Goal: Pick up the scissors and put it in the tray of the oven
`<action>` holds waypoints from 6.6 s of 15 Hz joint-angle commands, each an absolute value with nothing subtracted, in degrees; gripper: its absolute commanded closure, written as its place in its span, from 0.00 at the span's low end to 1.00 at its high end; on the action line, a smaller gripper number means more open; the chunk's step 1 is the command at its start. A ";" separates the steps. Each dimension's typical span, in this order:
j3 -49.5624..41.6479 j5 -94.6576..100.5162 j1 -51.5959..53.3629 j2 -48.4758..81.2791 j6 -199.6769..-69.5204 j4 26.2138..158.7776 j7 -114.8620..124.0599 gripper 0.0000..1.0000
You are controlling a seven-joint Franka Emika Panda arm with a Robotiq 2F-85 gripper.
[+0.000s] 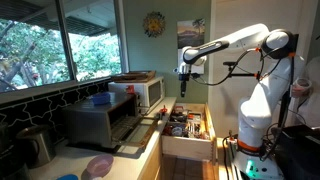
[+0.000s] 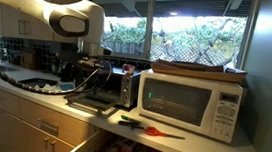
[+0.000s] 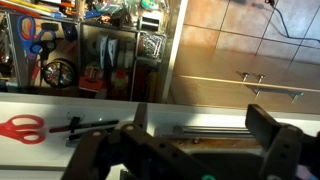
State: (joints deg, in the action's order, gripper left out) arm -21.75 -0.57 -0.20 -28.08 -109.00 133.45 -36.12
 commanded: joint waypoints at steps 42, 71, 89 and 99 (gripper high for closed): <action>-19.03 -9.03 -13.96 16.15 -161.01 119.79 27.83 0.54; -28.03 -1.30 -4.97 16.10 -153.30 117.52 33.08 0.98; -11.81 0.33 -11.86 -19.43 -125.96 132.58 13.58 0.93; 3.65 4.99 -12.51 -22.20 -135.86 136.69 42.49 0.98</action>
State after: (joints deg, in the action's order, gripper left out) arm -0.37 3.13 -12.84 -21.19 -133.48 135.10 35.11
